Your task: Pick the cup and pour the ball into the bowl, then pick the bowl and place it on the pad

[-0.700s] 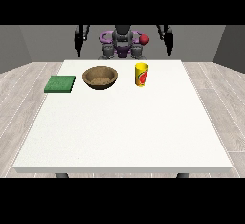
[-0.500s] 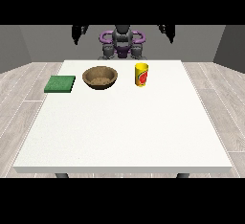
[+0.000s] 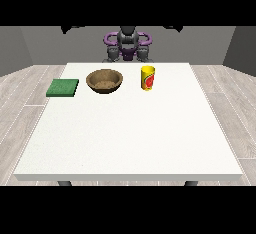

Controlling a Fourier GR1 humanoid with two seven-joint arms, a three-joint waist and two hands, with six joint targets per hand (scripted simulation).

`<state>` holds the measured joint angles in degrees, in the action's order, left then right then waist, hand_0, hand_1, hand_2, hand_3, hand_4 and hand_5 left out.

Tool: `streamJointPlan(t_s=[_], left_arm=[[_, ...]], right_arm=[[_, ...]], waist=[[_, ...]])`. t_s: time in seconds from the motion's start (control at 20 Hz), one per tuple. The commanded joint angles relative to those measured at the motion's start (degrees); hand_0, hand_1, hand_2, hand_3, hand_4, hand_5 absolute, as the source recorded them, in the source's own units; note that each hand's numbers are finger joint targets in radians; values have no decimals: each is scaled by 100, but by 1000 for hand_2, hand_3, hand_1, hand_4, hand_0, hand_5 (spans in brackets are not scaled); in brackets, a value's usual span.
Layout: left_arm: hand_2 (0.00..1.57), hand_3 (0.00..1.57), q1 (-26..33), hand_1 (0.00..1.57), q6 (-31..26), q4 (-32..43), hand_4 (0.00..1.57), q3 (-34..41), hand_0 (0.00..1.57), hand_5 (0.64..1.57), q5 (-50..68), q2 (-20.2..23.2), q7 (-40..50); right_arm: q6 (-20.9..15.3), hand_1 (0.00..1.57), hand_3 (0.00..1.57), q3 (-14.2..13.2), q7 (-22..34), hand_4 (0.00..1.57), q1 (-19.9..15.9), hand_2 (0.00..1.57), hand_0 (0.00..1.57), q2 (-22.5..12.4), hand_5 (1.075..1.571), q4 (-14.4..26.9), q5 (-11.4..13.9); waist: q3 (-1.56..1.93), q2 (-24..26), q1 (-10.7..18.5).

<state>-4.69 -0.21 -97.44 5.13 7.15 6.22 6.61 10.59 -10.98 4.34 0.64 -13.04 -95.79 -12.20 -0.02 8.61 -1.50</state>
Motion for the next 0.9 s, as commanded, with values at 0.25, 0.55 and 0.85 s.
streamJointPlan(t_s=[0.25, 0.55, 0.85], left_arm=[[0, 0, -610, 0, -17, 535, 0, 400, 0, 1539, 38, 102, -889], [0, 0, -547, 0, 258, 1303, 0, 119, 0, 1524, -488, -434, -2285], [0, 0, -979, 0, 366, 2599, 0, 205, 0, 1519, -600, -545, -3253]], right_arm=[[294, 0, 0, -301, -615, 0, -219, 0, 0, 41, 1569, 325, -162], [296, 0, 0, 41, -1505, 0, -280, 0, 0, 328, 1570, 572, 299], [370, 0, 0, -158, -1553, 0, -750, 0, 0, 100, 1571, 919, 244]], waist=[[3, -867, -98], [3, -1548, -258], [2, -1786, -312]])
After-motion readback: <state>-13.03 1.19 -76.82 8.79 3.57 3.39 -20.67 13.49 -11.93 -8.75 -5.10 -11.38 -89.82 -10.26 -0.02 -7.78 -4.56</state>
